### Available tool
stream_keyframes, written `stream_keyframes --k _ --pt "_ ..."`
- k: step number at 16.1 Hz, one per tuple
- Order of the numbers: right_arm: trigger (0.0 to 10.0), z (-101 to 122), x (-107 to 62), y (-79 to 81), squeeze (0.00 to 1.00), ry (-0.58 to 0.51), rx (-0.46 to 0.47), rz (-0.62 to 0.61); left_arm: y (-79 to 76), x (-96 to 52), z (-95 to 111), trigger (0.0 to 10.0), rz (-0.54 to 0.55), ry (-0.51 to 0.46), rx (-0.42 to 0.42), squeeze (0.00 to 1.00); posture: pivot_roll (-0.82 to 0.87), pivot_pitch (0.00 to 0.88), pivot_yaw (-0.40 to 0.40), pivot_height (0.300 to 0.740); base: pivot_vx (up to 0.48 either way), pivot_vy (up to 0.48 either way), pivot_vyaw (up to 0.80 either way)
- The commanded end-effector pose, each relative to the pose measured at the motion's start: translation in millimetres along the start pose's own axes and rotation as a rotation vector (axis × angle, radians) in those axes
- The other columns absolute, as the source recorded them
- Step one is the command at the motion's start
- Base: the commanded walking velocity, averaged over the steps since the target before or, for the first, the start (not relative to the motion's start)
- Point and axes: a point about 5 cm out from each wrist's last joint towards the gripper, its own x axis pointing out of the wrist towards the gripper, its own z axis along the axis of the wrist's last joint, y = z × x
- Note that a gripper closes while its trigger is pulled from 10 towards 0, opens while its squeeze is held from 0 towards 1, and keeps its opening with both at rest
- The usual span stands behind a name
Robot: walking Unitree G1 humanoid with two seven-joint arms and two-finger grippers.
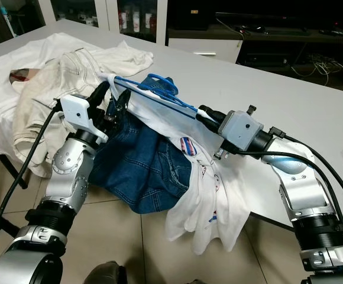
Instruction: Hang hanger
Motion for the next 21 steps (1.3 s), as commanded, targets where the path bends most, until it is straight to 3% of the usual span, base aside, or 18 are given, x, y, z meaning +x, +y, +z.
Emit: stream_keyframes --k 1,2,3,4,8,13,18,19,21 --pt "10.0 6 -5.2 -7.5 0.00 -0.016 -0.004 -0.030 -0.1 4.8 0 10.0 0.004 0.013 -0.008 0.00 0.05 0.000 -0.048 0.710 0.000 0.000 0.00" --pt "10.0 6 -5.6 -8.2 0.00 -0.016 -0.004 -0.032 -0.4 5.3 -1 10.0 0.005 0.016 -0.012 0.00 0.05 0.000 -0.048 0.710 0.000 0.000 0.00" --pt "10.0 4 -6.4 -9.2 0.00 -0.010 -0.004 -0.035 -0.5 5.6 -1 3.2 0.008 0.019 -0.017 0.00 0.05 0.000 -0.048 0.710 0.000 0.000 0.00" --pt "10.0 4 -6.9 -10.0 0.00 -0.007 -0.005 -0.041 -1.7 5.8 -2 0.0 0.003 0.018 -0.040 0.00 0.05 0.000 -0.048 0.710 0.000 0.000 0.00" --pt "10.0 5 -7.2 -10.6 0.00 -0.012 -0.002 -0.045 -1.9 4.1 -6 0.0 0.006 0.039 -0.039 0.00 0.05 0.000 -0.048 0.710 0.000 0.000 0.00" --pt "10.0 6 -6.0 0.0 0.00 -0.033 0.028 -0.011 1.6 3.8 -6 0.0 0.018 0.043 -0.036 0.00 0.05 0.000 -0.043 0.710 0.000 0.000 0.00" --pt "10.0 -3 -14.8 5.7 0.00 0.030 0.045 0.062 2.9 3.8 -6 0.0 0.023 0.040 -0.035 0.00 0.05 0.000 -0.040 0.710 0.000 0.000 0.00" --pt "10.0 -11 -16.7 2.2 0.00 0.084 0.025 0.032 2.7 3.6 -6 0.0 0.020 0.041 -0.037 0.00 0.05 0.000 -0.039 0.710 0.000 0.000 0.00" --pt "10.0 -11 -16.3 1.2 0.00 0.084 0.031 0.028 2.1 3.1 -6 0.0 0.017 0.041 -0.041 0.00 0.05 0.000 -0.039 0.710 0.000 0.000 0.00"
